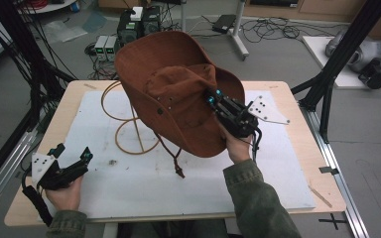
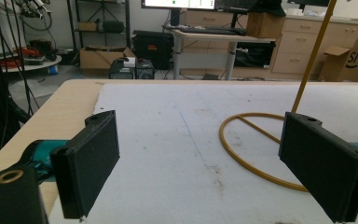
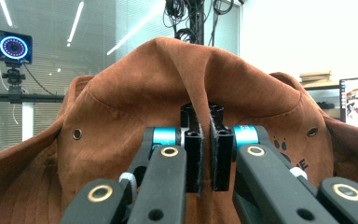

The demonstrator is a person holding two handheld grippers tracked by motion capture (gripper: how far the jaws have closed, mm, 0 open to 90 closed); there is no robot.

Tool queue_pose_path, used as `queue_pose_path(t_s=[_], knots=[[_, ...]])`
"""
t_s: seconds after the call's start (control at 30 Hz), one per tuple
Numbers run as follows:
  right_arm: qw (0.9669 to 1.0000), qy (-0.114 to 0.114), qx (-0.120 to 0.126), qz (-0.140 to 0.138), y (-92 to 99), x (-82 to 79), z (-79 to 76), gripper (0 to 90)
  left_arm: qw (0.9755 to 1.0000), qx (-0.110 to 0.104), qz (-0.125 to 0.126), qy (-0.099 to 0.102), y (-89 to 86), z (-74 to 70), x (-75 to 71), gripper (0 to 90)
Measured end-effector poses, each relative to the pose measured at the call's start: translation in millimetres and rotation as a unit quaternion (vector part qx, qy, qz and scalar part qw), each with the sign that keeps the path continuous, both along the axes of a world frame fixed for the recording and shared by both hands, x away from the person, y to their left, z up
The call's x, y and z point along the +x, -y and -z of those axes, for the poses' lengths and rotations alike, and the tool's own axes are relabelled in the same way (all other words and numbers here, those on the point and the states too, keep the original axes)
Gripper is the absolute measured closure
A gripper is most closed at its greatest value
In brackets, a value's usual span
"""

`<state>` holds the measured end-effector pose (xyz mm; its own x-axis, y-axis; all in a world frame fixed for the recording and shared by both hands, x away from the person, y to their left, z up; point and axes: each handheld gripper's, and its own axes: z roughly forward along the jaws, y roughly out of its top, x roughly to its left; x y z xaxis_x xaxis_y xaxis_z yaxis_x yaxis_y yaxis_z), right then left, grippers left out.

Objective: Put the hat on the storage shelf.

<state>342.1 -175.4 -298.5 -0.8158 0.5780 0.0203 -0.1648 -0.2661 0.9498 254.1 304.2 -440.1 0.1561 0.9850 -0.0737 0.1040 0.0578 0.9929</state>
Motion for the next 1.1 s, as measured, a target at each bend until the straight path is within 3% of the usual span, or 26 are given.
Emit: queue_pose_path(t_s=[0.6, 1.1], knots=[[0.9996, -0.004, -0.006, -0.025, -55.3, 28.2, -26.8, 87.4, 0.9999, -0.013, -0.001, 0.004, -2.9, 0.0, -0.1, 12.5], [0.9990, -0.013, -0.011, -0.042, -100.4, 41.1, -27.2, 87.2, 0.9999, -0.016, 0.002, 0.003, -3.2, 0.3, 0.2, 12.5]])
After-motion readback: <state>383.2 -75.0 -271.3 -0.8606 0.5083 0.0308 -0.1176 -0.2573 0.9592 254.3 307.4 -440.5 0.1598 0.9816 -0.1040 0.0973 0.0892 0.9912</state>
